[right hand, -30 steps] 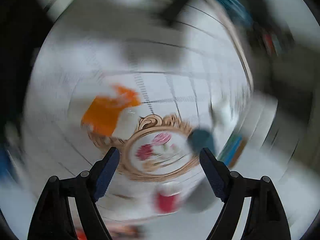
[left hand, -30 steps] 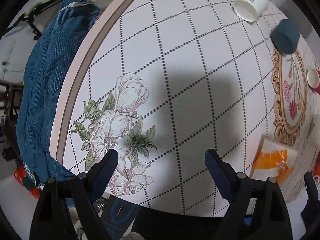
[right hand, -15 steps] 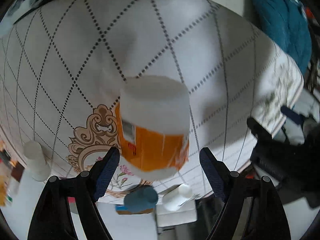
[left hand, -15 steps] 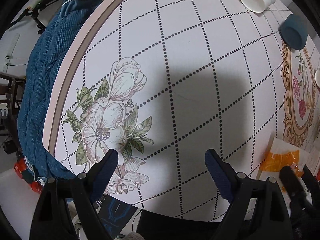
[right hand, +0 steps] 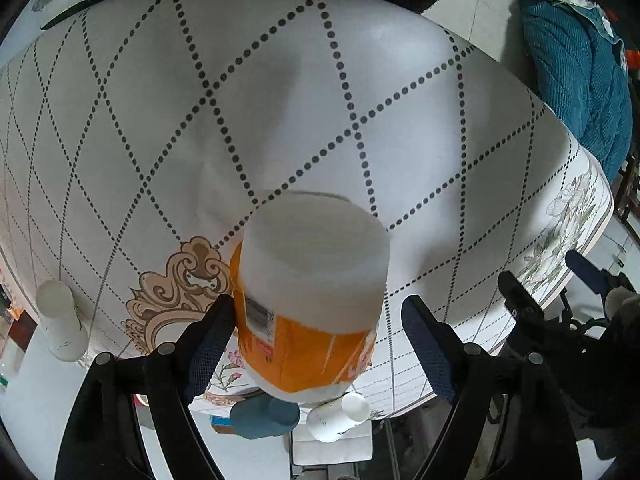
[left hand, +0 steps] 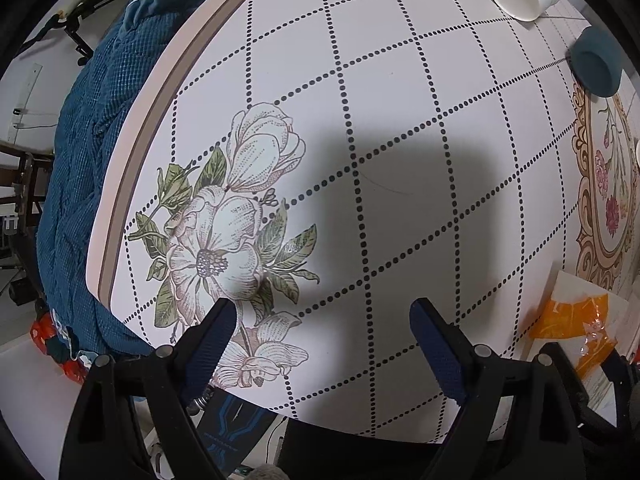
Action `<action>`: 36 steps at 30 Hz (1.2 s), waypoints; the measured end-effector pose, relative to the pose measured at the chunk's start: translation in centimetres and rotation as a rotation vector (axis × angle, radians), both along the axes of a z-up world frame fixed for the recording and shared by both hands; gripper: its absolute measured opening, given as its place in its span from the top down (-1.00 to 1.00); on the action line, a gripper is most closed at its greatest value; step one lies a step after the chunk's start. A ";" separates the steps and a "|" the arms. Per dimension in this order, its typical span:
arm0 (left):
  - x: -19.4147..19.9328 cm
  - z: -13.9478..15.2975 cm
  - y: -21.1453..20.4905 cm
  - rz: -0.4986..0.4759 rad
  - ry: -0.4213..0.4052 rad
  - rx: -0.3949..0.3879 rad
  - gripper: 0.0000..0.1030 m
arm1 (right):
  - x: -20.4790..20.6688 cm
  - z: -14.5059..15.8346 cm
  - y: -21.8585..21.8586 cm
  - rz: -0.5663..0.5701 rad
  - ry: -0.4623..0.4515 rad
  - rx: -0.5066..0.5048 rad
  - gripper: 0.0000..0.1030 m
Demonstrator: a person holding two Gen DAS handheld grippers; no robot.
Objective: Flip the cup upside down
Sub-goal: 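Rotate the held cup with the right gripper until its base faces up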
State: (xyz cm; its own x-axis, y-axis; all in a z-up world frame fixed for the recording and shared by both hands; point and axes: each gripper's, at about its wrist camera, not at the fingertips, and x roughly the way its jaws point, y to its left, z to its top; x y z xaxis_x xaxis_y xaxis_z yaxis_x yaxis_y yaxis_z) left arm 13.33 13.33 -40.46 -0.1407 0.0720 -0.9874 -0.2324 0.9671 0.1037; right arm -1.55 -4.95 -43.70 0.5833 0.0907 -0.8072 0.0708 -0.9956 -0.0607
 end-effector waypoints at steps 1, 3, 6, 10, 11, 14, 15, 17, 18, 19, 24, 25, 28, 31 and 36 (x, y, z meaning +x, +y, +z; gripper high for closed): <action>0.0 0.0 0.1 -0.001 0.000 0.000 -0.73 | -0.2 -0.1 0.1 -0.003 0.005 -0.003 -0.68; 0.1 0.1 0.0 -0.004 -0.001 0.001 -0.73 | -0.6 -0.1 0.4 -0.006 0.011 -0.010 -0.68; 0.2 0.2 0.0 -0.006 0.001 0.002 -0.73 | -1.2 -0.5 0.0 -0.006 0.008 -0.021 -0.67; 0.2 0.1 0.1 -0.005 0.002 0.004 -0.73 | -1.2 -1.0 -0.3 -0.019 0.006 -0.039 -0.45; 0.1 0.1 0.2 -0.005 0.003 0.004 -0.73 | -1.2 -1.0 -0.4 -0.018 0.006 -0.041 -0.45; 0.1 0.1 0.3 -0.005 0.004 0.005 -0.73 | -1.2 -0.9 -0.3 -0.038 -0.006 -0.064 -0.44; 0.1 0.1 0.3 -0.005 0.004 0.005 -0.73 | -1.2 -0.9 -0.2 -0.048 -0.005 -0.062 -0.44; 0.1 0.1 0.4 -0.004 0.004 0.007 -0.73 | -1.3 -0.9 0.0 -0.059 -0.005 -0.062 -0.43; 0.0 0.1 0.4 -0.004 0.005 0.008 -0.73 | -1.3 -0.7 0.1 -0.066 -0.005 -0.061 -0.43; 0.0 0.1 0.5 -0.004 0.004 0.008 -0.73 | -1.4 -0.8 0.3 -0.073 -0.005 -0.058 -0.43; -0.1 0.1 0.8 -0.003 0.005 0.012 -0.73 | -1.7 -1.0 1.2 -0.117 -0.012 -0.022 -0.42; -0.1 0.1 0.9 -0.003 0.007 0.013 -0.73 | -1.6 -1.0 1.5 -0.133 -0.014 -0.010 -0.42; -0.3 0.3 1.1 -0.006 0.007 0.017 -0.73 | -1.5 -0.9 2.6 -0.201 -0.013 0.027 -0.42; -0.3 0.4 1.4 -0.010 0.007 0.024 -0.73 | -0.8 -0.6 3.9 -0.306 -0.017 0.055 -0.42; 0.3 0.7 1.7 -0.019 0.004 0.033 -0.73 | 0.2 -0.2 5.0 -0.493 -0.016 0.067 -0.42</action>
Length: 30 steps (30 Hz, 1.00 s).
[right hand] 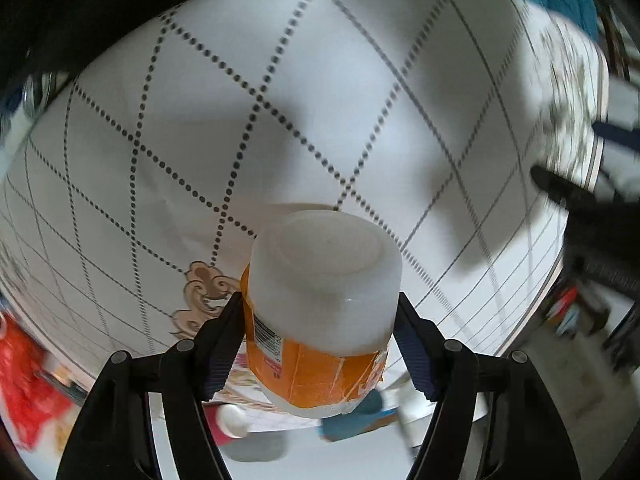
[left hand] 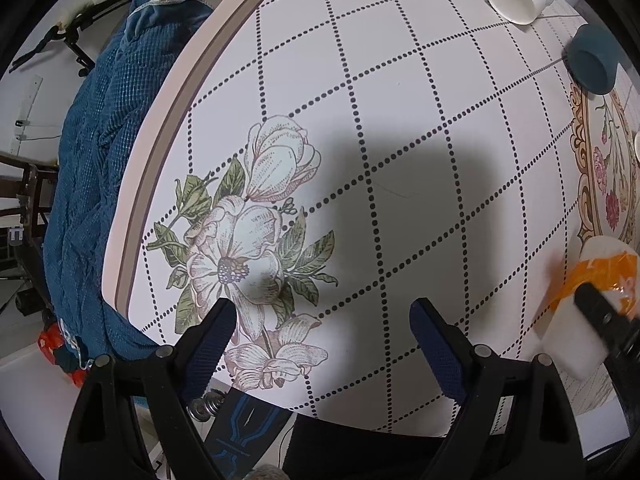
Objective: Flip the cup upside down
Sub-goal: 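Rotate the held cup with the right gripper until its base faces up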
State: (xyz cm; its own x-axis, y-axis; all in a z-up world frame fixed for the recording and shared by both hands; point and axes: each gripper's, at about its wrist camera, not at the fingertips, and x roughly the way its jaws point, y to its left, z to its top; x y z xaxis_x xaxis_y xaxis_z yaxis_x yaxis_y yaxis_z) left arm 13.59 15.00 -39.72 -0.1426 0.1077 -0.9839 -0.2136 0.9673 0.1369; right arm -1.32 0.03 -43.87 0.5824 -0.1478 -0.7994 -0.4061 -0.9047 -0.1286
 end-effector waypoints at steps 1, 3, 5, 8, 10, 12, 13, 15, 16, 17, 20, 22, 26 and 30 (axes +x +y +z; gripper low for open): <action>0.1 0.1 0.0 -0.003 -0.002 0.000 -0.73 | 0.3 0.2 0.2 -0.047 0.007 0.001 -0.42; 0.3 0.1 0.1 -0.007 -0.003 -0.001 -0.73 | 0.9 0.4 0.6 -0.153 0.020 0.004 -0.42; 0.6 0.3 0.0 -0.016 -0.006 0.001 -0.73 | 1.7 0.7 1.2 -0.280 0.036 0.010 -0.42; 0.9 0.3 -0.3 -0.026 -0.006 0.005 -0.72 | 3.6 1.2 1.8 -0.500 0.059 0.033 -0.42; 1.1 0.3 -0.6 -0.034 -0.007 0.006 -0.72 | 5.0 1.2 1.9 -0.616 0.065 0.048 -0.42; 1.3 0.3 -1.0 -0.045 -0.010 0.007 -0.72 | 6.3 1.3 2.0 -0.717 0.070 0.056 -0.42; 1.4 0.4 -1.3 -0.048 -0.011 0.009 -0.72 | 7.0 1.3 1.9 -0.778 0.077 0.059 -0.42; 1.7 0.5 -1.8 -0.058 -0.012 0.008 -0.72 | 8.2 1.4 1.9 -0.880 0.090 0.061 -0.42; 1.8 0.6 -2.0 -0.061 -0.013 0.009 -0.72 | 9.1 1.3 1.3 -0.942 0.099 0.065 -0.42; 1.9 0.6 -2.3 -0.066 -0.014 0.010 -0.72 | 9.6 1.3 1.1 -0.989 0.105 0.064 -0.42; 2.4 0.6 -3.1 -0.077 -0.015 0.009 -0.72 | 11.6 0.6 0.5 -1.179 0.119 0.057 -0.42; 2.5 0.6 -3.3 -0.083 -0.014 0.010 -0.72 | 13.1 0.3 0.0 -1.306 0.109 0.059 -0.42; 2.7 0.4 -3.8 -0.096 -0.011 0.009 -0.72 | 15.5 -0.3 -1.4 -1.534 0.115 0.050 -0.42; 2.8 0.4 -4.4 -0.110 -0.011 0.011 -0.72 | 18.1 -0.8 -2.9 -1.710 0.128 0.040 -0.42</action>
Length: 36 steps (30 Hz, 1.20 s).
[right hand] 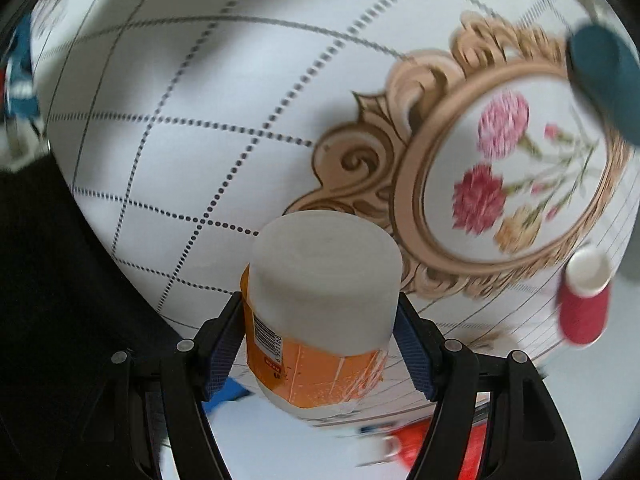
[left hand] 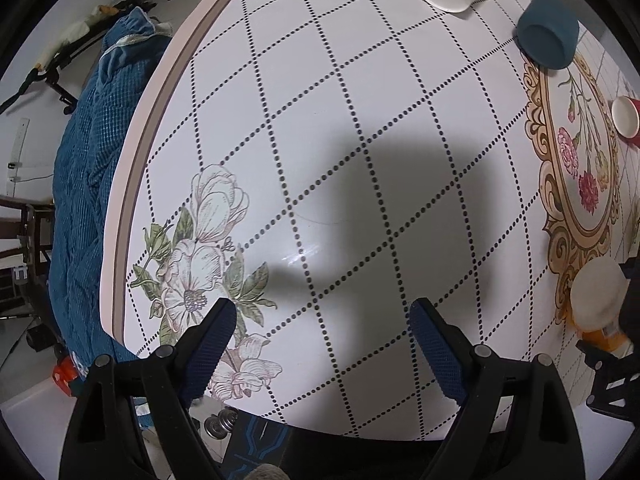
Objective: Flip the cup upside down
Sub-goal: 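Rotate the held cup with the right gripper until its base faces up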
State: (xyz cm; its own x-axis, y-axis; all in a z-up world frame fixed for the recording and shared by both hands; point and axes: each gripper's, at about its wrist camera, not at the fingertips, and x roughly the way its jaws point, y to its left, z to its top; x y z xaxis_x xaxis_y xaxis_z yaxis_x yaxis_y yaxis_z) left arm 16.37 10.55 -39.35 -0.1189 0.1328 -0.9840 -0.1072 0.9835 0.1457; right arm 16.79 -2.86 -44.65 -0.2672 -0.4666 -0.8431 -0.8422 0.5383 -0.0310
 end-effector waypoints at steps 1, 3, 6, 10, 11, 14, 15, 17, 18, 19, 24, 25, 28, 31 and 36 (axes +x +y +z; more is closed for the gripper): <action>0.1 0.0 -0.1 -0.004 0.000 0.000 -0.72 | 0.4 -0.1 -0.4 -0.048 0.012 0.004 -0.42; 0.1 0.1 -0.5 -0.010 -0.002 0.000 -0.72 | 1.3 -0.4 -1.4 -0.117 0.024 0.014 -0.42; 0.2 0.2 -1.1 -0.019 -0.004 -0.001 -0.72 | 2.1 -0.7 -2.3 -0.201 0.028 0.029 -0.42; 0.5 0.2 -1.6 -0.027 -0.003 0.001 -0.72 | 3.3 -0.8 -3.9 -0.305 0.026 0.057 -0.42; 0.5 0.2 -1.7 -0.029 -0.002 0.001 -0.72 | 3.5 -0.8 -4.1 -0.329 0.023 0.063 -0.42; 0.6 0.1 -2.2 -0.038 0.000 0.002 -0.72 | 4.4 -0.8 -5.2 -0.388 0.018 0.078 -0.43; 0.6 0.1 -2.3 -0.041 0.000 0.001 -0.72 | 4.8 -0.8 -5.5 -0.407 0.020 0.082 -0.43; 0.6 0.1 -2.8 -0.047 0.002 0.002 -0.72 | 5.7 -0.8 -6.7 -0.469 0.031 0.097 -0.43; 0.6 0.1 -3.1 -0.051 0.002 0.002 -0.72 | 6.0 -0.7 -7.2 -0.492 0.036 0.103 -0.43; 0.6 0.1 -3.3 -0.055 0.002 0.003 -0.72 | 6.7 -0.8 -7.5 -0.513 0.041 0.107 -0.43; 0.4 0.3 -4.5 -0.075 0.002 0.007 -0.72 | 7.7 -0.4 -8.9 -0.576 0.033 0.109 -0.49; 0.4 0.3 -4.7 -0.079 0.003 0.008 -0.72 | 7.3 0.3 -9.0 -0.583 0.019 0.119 -0.56; 0.2 0.4 -5.1 -0.090 0.005 0.011 -0.72 | 7.8 1.1 -9.3 -0.595 -0.004 0.143 -0.70; 0.1 0.4 -5.5 -0.098 0.009 0.010 -0.72 | 9.0 1.5 -9.9 -0.623 -0.018 0.166 -0.70; 0.4 0.5 -5.7 -0.097 0.017 -0.006 -0.72 | 10.6 1.5 -10.6 -0.659 -0.051 0.181 -0.70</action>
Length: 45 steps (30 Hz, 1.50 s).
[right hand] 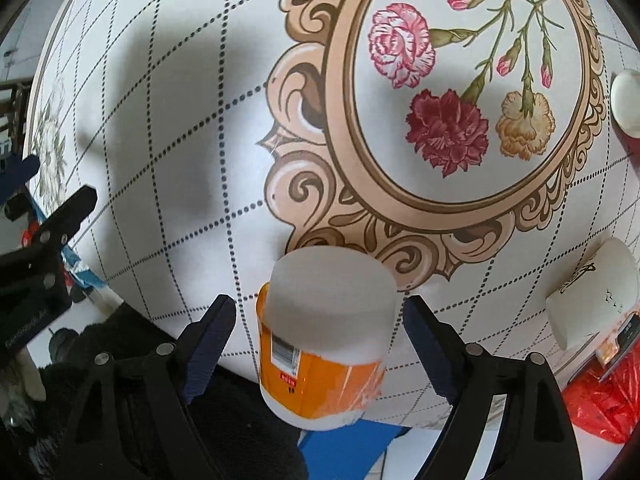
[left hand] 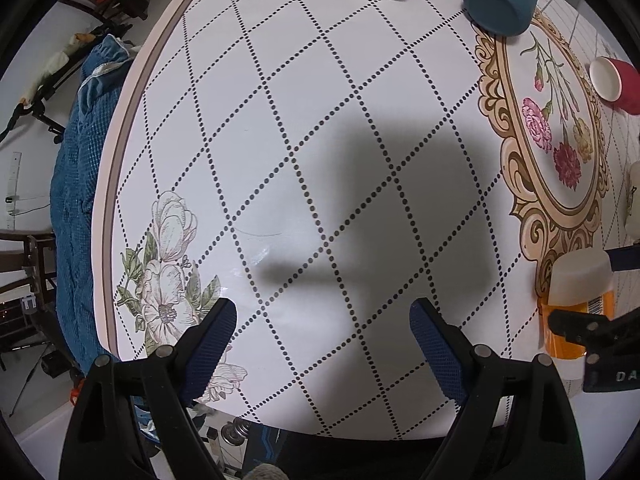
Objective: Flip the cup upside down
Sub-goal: 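Rotate the held cup with the right gripper until its base faces up, then lower the inverted cup onto the medallion and open the right gripper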
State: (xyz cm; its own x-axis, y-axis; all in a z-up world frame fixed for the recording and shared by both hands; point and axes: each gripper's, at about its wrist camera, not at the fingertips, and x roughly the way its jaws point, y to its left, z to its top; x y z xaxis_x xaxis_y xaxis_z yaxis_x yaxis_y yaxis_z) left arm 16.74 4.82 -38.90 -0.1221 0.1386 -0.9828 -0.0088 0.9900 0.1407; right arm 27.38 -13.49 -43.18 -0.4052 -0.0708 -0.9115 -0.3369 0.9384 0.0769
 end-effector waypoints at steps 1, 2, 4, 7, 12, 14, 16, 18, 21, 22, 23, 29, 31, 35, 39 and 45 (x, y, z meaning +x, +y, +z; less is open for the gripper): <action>0.3 -0.1 0.2 -0.002 0.002 -0.002 -0.72 | 0.2 -0.2 -0.1 -0.014 0.000 0.005 -0.70; 0.3 -0.1 0.0 -0.007 0.004 -0.002 -0.72 | 0.3 -0.3 -0.4 -0.027 0.000 0.008 -0.69; 0.5 -0.3 -0.2 -0.015 0.011 -0.003 -0.72 | 0.2 -0.6 -0.7 -0.048 -0.009 0.005 -0.59; 0.6 -0.7 -0.4 -0.020 0.026 0.001 -0.72 | 0.1 -0.7 -1.7 -0.074 -0.029 0.006 -0.37; 0.7 -1.4 -0.7 -0.027 0.039 0.008 -0.92 | -0.2 1.1 -4.6 -0.135 -0.099 0.036 -0.36; 0.6 -1.5 -0.7 -0.029 0.039 0.004 -0.94 | 0.0 2.2 -5.9 -0.170 -0.146 0.052 -0.35; 0.7 -1.6 -0.8 -0.032 0.041 0.000 -0.94 | 0.4 3.3 -7.0 -0.210 -0.202 0.070 -0.35; 1.0 -1.7 -0.3 -0.037 0.039 0.001 -0.94 | 0.7 4.1 -7.8 -0.244 -0.256 0.089 -0.35; 1.3 -1.6 -0.5 -0.044 0.030 0.005 -0.94 | 1.0 5.6 -9.1 -0.299 -0.371 0.120 -0.35; 1.5 -1.6 -0.6 -0.045 0.029 0.005 -0.94 | 0.9 6.5 -8.9 -0.311 -0.401 0.126 -0.35; 1.6 -1.6 -0.8 -0.045 0.028 0.005 -0.94 | 0.7 7.4 -9.0 -0.329 -0.443 0.133 -0.35; 1.9 -1.4 -0.7 -0.052 0.019 0.009 -0.94 | 0.6 11.0 -7.9 -0.380 -0.714 0.171 -0.35; 2.2 -1.5 -0.7 -0.058 0.019 0.015 -0.94 | -0.2 11.5 -7.3 -0.375 -0.800 0.184 -0.35; 2.4 -1.7 -0.5 -0.065 0.020 0.018 -0.94 | -1.5 10.5 -6.0 -0.362 -0.890 0.188 -0.35; 2.4 -1.8 -0.4 -0.076 0.020 0.020 -0.94 | -3.0 10.2 -5.6 -0.337 -0.918 0.179 -0.35; 2.0 -2.2 -0.6 -0.093 0.018 0.016 -0.94 | -4.1 9.4 -4.9 -0.321 -0.889 0.157 -0.35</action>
